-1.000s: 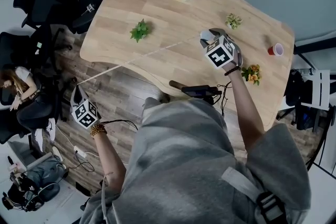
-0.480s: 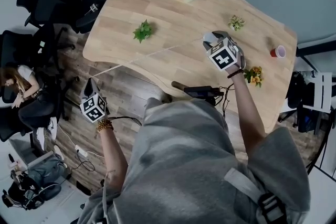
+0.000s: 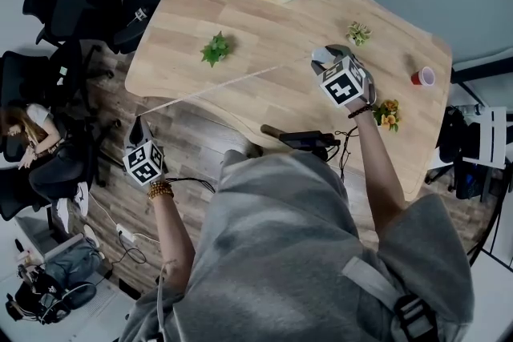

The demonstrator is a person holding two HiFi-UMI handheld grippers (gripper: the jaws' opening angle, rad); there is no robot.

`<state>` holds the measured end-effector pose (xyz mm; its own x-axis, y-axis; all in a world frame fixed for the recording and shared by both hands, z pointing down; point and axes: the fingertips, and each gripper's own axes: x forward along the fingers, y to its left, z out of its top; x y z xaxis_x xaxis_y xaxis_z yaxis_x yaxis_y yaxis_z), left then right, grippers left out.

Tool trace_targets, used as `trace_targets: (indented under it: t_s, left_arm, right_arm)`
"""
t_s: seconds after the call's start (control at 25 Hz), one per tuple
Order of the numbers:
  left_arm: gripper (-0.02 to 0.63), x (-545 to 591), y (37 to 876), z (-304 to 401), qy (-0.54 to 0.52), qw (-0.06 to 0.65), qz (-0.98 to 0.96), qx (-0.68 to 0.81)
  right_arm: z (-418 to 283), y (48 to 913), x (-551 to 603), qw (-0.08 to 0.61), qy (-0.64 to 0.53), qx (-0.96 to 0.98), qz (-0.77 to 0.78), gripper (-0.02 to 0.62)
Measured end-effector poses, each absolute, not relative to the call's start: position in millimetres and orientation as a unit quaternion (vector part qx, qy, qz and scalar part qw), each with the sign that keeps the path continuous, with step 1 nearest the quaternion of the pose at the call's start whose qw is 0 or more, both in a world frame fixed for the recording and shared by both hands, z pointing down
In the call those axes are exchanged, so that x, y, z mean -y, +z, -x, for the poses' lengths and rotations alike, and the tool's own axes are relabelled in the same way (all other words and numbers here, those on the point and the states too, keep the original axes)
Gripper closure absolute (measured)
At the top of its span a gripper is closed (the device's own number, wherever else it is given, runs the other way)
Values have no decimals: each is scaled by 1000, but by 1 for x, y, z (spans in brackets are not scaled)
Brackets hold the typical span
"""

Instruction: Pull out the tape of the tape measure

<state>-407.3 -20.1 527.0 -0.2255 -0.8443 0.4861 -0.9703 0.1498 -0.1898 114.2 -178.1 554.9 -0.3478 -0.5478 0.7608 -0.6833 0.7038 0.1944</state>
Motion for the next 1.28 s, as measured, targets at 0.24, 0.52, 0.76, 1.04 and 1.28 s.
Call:
trace_targets:
  t_s: [0.24,0.52,0.76,1.04,1.28]
  left_arm:
    - [594,41,498,394,217,102,-623,745]
    - [592,86,442,337,141,61,-666,730]
    - [592,130,441,253,131,43,-735,664]
    - [592,167,482,196,141,75,-775,611]
    - [592,187,519,165,158,102,-790,584]
  right_arm:
    - [-130,529,184,401,61,816,-412,371]
    - [-150,505,184,384,38,809,-443,371]
    - [-164,520,173,397,53,795,-455,371]
    - [-190,555,158,417,106,773,-466,371]
    - [-212,580,156,426,144,755,-477,371]
